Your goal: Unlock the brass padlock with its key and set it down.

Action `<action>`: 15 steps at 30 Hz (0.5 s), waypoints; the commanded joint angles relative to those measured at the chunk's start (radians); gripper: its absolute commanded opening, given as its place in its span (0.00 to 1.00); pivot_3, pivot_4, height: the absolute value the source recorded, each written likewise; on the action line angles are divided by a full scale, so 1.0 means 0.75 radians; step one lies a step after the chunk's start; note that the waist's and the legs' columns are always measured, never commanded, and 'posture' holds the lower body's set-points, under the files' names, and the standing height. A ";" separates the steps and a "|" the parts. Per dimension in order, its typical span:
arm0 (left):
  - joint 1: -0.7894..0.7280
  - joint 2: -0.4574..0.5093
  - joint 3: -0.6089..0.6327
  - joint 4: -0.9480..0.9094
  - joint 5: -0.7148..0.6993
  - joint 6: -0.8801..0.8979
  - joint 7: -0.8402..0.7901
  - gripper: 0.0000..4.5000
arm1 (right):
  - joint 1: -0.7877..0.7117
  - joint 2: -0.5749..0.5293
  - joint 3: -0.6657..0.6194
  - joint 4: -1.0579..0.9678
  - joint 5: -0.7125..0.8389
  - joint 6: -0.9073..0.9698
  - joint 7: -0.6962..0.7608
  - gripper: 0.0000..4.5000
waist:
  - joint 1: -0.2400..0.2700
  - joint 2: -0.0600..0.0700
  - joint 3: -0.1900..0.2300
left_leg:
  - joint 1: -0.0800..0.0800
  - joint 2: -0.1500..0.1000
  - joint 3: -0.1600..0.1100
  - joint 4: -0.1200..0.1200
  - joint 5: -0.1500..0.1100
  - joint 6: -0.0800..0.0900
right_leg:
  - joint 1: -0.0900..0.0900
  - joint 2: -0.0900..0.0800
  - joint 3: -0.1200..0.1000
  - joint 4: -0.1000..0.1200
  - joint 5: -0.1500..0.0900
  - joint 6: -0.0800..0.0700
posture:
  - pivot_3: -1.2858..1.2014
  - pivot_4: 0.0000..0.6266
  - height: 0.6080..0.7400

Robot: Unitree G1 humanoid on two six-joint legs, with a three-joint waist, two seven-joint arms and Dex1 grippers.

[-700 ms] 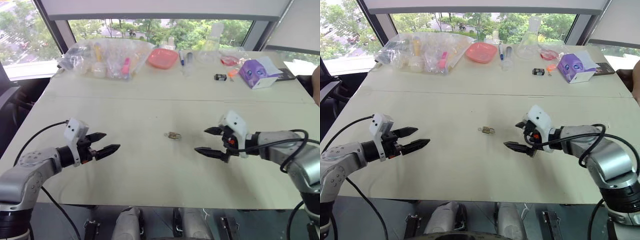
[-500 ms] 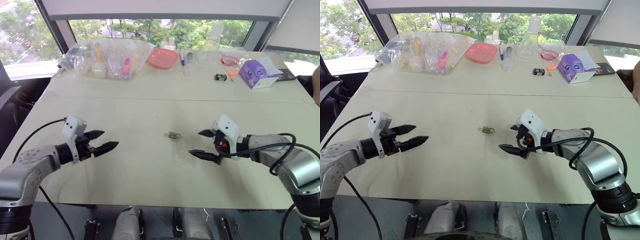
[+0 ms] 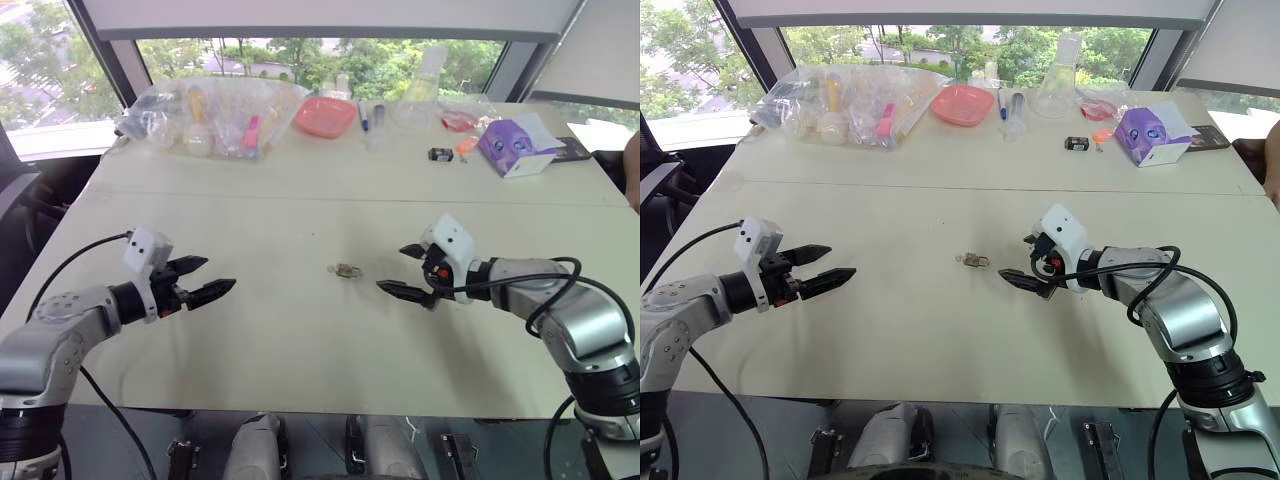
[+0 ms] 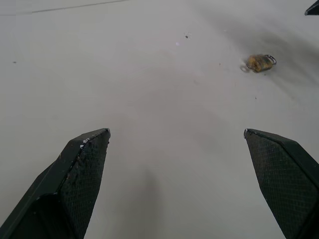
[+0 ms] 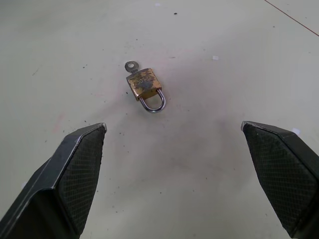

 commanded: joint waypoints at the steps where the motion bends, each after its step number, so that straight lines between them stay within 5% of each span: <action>1: 0.027 -0.005 0.054 -0.052 -0.021 -0.007 0.017 0.99 | 0.017 0.003 0.004 -0.012 -0.030 -0.070 0.010 1.00 | 0.000 0.000 0.000 | 0.000 0.000 0.000 0.000 0.000 0.000 | 0.000 0.000 0.000 0.000 0.000 0.000 | 0.52 0.24 1.00; 9: -0.004 0.041 -0.002 -0.016 0.037 -0.075 -0.028 0.99 | -0.083 -0.002 0.052 0.093 -0.073 -0.091 0.060 1.00 | 0.000 0.000 0.000 | 0.000 0.000 0.000 0.001 0.001 -0.001 | 0.000 0.000 0.000 0.000 0.000 0.000 | 0.52 0.24 1.00; 15: -0.155 0.192 -0.103 0.069 0.059 -0.090 -0.254 0.99 | -0.351 0.084 0.307 0.305 -0.195 -0.135 0.188 1.00 | -0.008 0.000 0.000 | 0.001 0.000 0.001 0.000 0.001 -0.001 | 0.000 0.002 0.000 0.002 0.000 0.000 | 0.52 0.24 1.00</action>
